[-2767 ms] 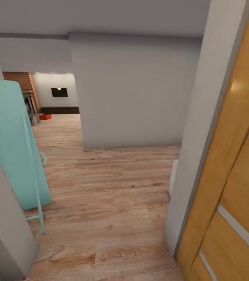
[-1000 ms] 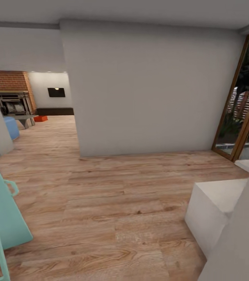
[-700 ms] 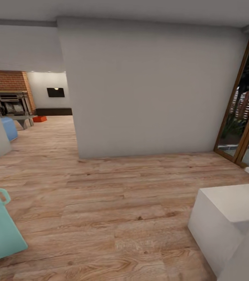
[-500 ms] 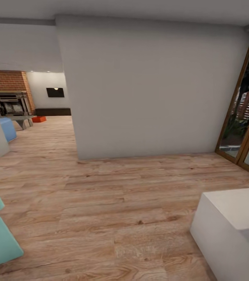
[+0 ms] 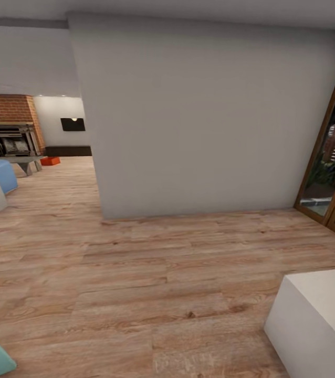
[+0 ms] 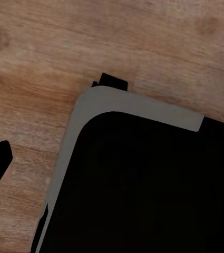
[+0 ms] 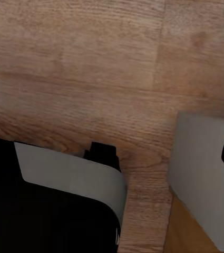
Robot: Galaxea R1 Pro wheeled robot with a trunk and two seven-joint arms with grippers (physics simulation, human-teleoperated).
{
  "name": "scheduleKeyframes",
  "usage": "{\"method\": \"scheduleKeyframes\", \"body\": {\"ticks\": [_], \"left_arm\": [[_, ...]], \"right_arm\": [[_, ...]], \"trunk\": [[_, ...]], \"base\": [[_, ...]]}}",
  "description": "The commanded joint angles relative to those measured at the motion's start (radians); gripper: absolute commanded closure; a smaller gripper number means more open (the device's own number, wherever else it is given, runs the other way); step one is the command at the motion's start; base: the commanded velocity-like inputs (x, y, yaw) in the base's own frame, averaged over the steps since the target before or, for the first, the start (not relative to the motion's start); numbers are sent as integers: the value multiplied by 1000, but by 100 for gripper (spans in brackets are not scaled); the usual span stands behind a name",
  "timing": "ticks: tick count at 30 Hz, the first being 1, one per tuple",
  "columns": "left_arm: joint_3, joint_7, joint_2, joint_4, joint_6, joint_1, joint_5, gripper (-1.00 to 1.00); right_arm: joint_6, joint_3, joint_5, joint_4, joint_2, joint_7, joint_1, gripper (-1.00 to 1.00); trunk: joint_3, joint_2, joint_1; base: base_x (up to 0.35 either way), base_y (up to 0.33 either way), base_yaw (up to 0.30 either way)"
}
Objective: Move the two storage containers from the living room to the garage. In the garage, place one container on the floor and stack the other container on top of it (either order is fine).
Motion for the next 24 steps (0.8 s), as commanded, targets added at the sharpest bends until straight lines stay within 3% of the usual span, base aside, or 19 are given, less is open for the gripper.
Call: {"method": "scheduleKeyframes", "body": {"ticks": [1,20,24], "left_arm": [[1,-4,0,-1,3,0,6,-100],[1,-4,1,-1,3,0,6,-100],[1,-4,1,-1,3,0,6,-100]], "right_arm": [[-4,8,-6,2,1,-1,-1,-100],[-4,8,-4,2,1,-1,-1,-100],[-4,8,-5,2,1,-1,-1,-100]], "trunk": [[-1,0,1],[-1,0,1],[-1,0,1]], "base": [[333,0,0],[333,0,1],[333,0,153]]}}
